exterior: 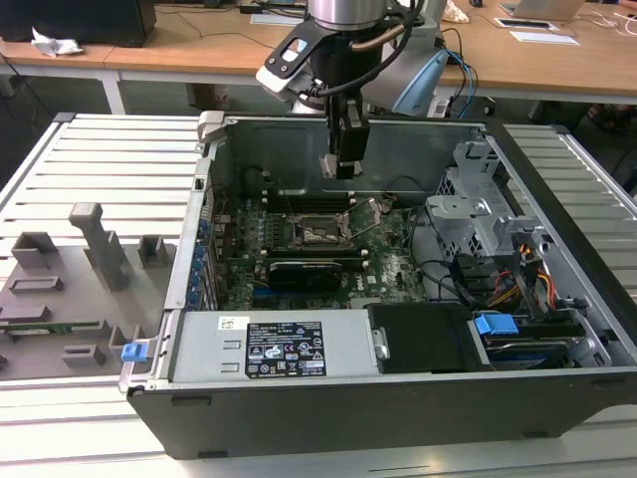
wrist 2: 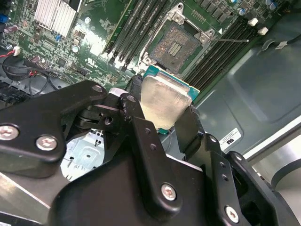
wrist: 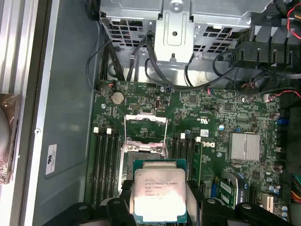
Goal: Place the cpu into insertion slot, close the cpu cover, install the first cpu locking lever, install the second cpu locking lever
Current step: 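Place the cpu into insertion slot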
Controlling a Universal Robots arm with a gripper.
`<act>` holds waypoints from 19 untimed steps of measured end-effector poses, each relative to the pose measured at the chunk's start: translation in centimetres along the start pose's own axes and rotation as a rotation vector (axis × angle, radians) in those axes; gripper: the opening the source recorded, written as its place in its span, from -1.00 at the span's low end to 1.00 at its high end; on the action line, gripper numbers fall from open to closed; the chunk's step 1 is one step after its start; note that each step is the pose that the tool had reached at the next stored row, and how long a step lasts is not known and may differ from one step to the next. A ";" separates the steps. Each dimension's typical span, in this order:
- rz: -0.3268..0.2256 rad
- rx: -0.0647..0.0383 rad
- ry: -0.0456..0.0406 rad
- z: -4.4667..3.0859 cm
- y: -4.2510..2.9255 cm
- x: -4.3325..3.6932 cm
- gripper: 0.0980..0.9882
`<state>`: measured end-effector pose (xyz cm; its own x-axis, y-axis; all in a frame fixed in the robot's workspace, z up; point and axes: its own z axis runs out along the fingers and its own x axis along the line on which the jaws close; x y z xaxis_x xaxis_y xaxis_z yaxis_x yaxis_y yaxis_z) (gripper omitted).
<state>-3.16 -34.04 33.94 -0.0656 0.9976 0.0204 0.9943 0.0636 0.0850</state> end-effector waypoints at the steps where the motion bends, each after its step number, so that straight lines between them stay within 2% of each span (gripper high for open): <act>1: 0.000 0.000 0.0000 0.03 0.00 0.00 -0.03; 16: 0.000 0.001 0.0001 0.71 -0.06 -0.01 -0.03; 19: 0.000 0.001 0.0000 1.05 -0.09 -0.02 -0.03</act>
<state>-3.16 -34.04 32.88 -0.0654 0.9977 0.0204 0.9945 0.0634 0.0838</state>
